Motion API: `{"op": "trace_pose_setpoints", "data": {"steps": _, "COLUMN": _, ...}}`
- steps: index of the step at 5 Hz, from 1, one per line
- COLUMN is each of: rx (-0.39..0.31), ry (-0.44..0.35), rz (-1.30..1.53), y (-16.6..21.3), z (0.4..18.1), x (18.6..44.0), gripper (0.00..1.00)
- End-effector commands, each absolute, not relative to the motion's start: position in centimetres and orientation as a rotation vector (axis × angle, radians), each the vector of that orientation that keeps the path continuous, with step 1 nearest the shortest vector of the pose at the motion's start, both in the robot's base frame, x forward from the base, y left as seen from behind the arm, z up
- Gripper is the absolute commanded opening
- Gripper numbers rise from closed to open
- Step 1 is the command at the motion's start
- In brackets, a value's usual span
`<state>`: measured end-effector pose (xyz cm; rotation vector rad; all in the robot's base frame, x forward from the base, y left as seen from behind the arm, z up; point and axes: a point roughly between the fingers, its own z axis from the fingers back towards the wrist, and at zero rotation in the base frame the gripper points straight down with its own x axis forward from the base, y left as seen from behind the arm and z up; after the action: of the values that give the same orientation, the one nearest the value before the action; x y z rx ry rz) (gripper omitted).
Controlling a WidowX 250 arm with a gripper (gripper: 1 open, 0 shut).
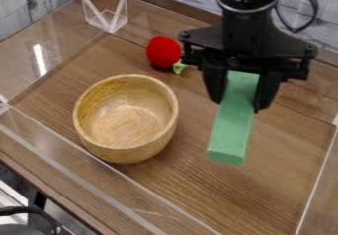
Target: Put the green object in the brown bowl
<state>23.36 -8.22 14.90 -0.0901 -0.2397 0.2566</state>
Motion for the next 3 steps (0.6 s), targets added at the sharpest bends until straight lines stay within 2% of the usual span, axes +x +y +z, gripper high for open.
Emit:
{"op": "trace_pose_setpoints", "data": {"steps": 1, "rx": -0.109, "ry": -0.254, "rz": 0.246, "y": -8.3, "z": 14.7, "x": 23.8, "gripper": 0.00}}
{"op": "trace_pose_setpoints", "data": {"steps": 3, "rx": -0.104, "ry": -0.233, "rz": 0.276, "y": -7.7, "z": 16.9, "x": 23.0, "gripper": 0.00}}
